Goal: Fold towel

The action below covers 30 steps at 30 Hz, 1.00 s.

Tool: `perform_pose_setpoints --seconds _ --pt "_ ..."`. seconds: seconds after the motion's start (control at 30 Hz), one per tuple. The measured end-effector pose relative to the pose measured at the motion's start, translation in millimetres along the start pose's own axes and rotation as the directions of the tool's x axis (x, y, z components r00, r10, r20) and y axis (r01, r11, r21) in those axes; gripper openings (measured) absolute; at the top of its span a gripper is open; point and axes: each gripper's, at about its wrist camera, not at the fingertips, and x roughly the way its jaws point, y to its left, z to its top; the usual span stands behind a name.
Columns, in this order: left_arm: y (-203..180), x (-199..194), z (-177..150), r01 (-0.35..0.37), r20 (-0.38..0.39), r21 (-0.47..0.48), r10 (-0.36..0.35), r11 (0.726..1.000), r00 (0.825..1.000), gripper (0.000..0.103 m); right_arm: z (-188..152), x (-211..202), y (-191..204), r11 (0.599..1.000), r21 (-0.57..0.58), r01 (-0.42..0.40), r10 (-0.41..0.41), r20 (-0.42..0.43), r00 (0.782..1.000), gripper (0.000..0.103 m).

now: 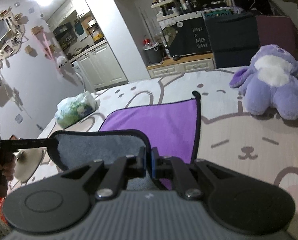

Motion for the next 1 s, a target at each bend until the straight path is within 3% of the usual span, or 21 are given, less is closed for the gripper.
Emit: perform_pose_setpoints --seconds 1.0 --pt "8 75 83 -0.087 0.122 -0.031 0.090 0.996 0.988 0.005 81 68 -16 0.995 0.017 0.102 -0.103 0.159 0.982 0.007"
